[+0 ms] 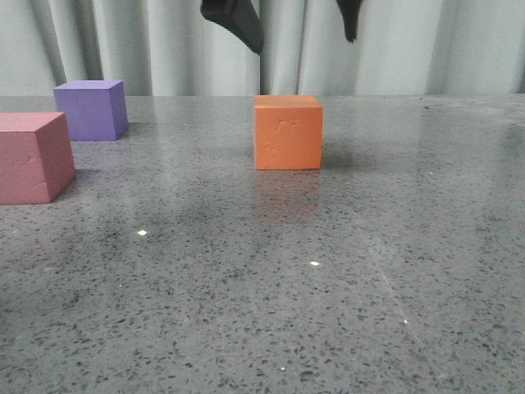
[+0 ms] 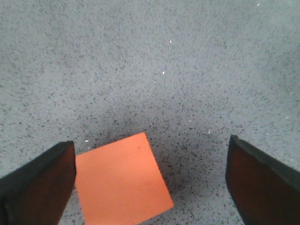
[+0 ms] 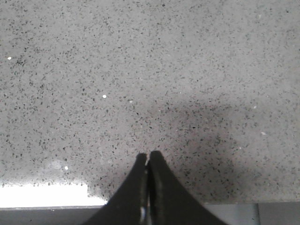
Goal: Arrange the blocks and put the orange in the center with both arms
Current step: 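Lower the left gripper over the orange cube, then close the left gripper on the orange cube and lift it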
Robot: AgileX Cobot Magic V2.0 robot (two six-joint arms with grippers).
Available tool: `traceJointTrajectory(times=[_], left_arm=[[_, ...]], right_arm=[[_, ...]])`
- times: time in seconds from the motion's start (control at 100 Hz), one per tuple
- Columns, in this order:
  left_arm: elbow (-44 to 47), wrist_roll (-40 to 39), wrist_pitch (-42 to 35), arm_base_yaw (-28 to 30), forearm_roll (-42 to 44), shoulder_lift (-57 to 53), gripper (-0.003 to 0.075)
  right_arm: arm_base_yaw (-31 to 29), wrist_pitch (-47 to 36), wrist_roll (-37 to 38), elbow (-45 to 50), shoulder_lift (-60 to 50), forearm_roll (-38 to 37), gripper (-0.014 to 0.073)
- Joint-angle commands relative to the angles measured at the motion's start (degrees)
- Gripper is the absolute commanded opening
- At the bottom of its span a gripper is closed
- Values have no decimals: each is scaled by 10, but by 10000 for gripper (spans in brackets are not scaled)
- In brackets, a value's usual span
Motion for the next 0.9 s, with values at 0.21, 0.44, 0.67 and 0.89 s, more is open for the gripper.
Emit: traceJointTrajectory(times=[0.21, 0.44, 0.67, 0.89], left_arm=[[-46, -79, 34, -13, 80, 20, 608], [-46, -107, 44, -13, 108, 20, 608], [-46, -120, 46, -13, 110, 24, 608], [-45, -124, 55, -13, 105, 43, 608]], right_arm=[[-2, -25, -5, -12, 1, -5, -67], [-2, -25, -5, -12, 1, -5, -67], [-2, -25, -5, -12, 1, -5, -67], [-2, -25, -5, -12, 1, -5, -67]])
